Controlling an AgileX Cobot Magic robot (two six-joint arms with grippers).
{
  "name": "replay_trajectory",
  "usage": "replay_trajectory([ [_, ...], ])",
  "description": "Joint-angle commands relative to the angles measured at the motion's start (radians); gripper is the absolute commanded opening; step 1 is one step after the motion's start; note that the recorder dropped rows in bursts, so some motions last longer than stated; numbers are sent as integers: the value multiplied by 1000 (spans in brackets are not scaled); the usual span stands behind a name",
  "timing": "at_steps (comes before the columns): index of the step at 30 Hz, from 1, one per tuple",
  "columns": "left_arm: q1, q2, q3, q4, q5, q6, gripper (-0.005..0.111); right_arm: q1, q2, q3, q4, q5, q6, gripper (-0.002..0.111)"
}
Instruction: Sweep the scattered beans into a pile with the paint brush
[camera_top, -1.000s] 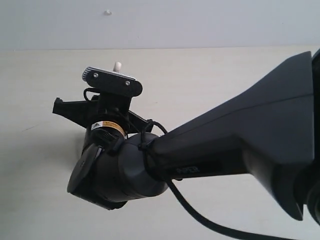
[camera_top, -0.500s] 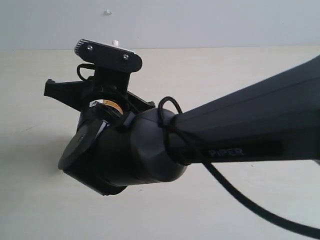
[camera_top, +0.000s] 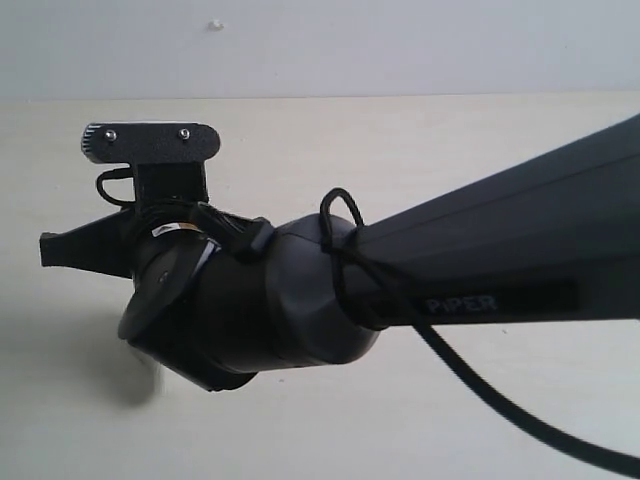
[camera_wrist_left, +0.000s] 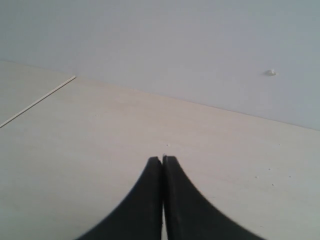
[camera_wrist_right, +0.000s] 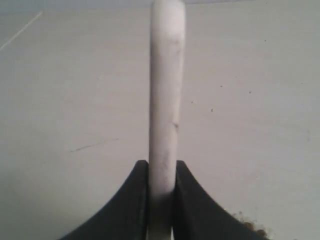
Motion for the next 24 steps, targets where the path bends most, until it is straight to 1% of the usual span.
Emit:
replay_trajectory([
  [1, 1, -4, 0, -5, -6, 1, 0, 1, -8, 42, 15, -65, -87, 0],
  [7, 1, -4, 0, -5, -6, 1, 0, 1, -8, 68, -5, -166, -111, 0],
  [12, 1, -4, 0, -5, -6, 1, 0, 1, -10, 68, -72, -160, -101, 0],
  [17, 1, -4, 0, -5, -6, 1, 0, 1, -45, 68, -77, -92, -111, 0],
  [20, 1, -4, 0, -5, -6, 1, 0, 1, -86, 68, -149, 18, -114, 0],
  [24, 1, -4, 0, -5, -6, 1, 0, -1, -148, 73, -322, 133, -144, 0],
])
